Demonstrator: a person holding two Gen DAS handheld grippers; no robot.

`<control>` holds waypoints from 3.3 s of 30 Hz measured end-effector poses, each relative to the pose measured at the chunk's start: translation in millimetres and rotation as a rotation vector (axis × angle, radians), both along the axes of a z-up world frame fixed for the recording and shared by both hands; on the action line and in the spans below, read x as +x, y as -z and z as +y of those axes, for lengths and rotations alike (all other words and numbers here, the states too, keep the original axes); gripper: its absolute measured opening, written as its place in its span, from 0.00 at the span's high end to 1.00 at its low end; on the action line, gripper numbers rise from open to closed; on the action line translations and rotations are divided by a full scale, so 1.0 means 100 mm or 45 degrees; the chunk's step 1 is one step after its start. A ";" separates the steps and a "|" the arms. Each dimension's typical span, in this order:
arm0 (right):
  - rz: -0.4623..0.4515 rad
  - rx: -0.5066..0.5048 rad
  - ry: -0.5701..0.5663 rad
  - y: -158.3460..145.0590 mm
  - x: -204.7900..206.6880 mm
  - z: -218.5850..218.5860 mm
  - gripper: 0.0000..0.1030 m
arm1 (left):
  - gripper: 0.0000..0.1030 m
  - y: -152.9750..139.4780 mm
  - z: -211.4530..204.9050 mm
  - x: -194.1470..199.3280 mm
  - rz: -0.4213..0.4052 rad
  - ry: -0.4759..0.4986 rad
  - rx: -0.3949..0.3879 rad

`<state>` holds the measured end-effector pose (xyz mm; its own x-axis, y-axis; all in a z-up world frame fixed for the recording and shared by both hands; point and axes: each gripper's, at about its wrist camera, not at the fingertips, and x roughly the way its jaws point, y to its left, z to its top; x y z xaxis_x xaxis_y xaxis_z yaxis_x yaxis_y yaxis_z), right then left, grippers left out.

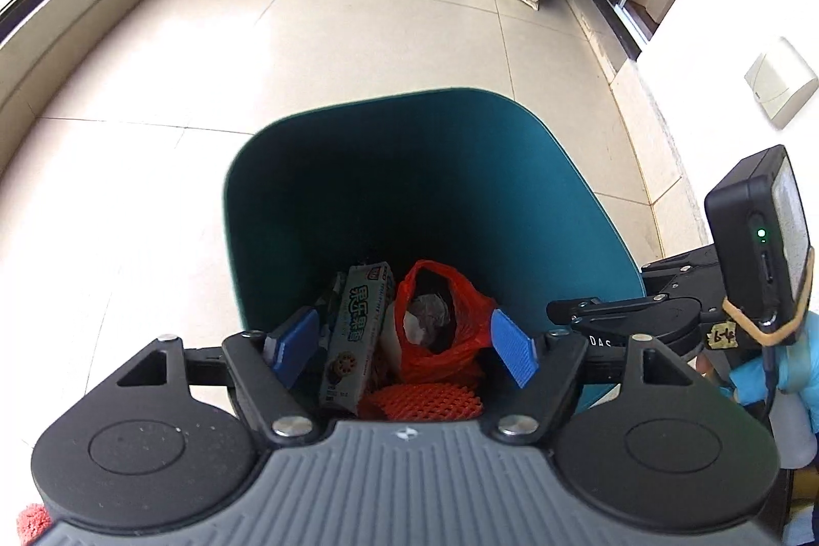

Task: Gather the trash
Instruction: 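Lift the red plastic bag with the left tool into the bin and release, then return the left tool to the floor and grasp the paper snack sticks, then carry the snack sticks with the left tool into the bin and release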

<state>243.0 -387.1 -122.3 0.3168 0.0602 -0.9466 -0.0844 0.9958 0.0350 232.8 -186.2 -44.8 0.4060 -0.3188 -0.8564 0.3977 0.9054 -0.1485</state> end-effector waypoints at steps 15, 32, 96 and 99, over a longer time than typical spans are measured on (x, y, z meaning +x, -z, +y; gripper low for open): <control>-0.002 -0.018 -0.010 0.01 0.01 0.05 0.87 | 0.14 -0.11 1.05 -0.23 -0.084 -0.161 0.014; -0.004 -0.076 -0.048 0.07 -0.02 0.17 0.87 | 0.05 1.08 1.89 0.04 0.160 -0.354 0.006; -0.007 -0.097 -0.049 0.09 -0.04 0.20 0.90 | 0.78 0.53 1.58 -0.07 0.182 -0.442 0.119; -0.007 -0.096 -0.047 0.09 -0.04 0.20 0.90 | 0.77 0.23 1.47 -0.10 0.137 -0.411 0.092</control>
<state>238.7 -367.0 -130.9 0.3212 0.0007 -0.9470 -0.1212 0.9918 -0.0404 222.4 -39.0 -68.1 0.3821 -0.1259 -0.9155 0.0746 0.9916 -0.1052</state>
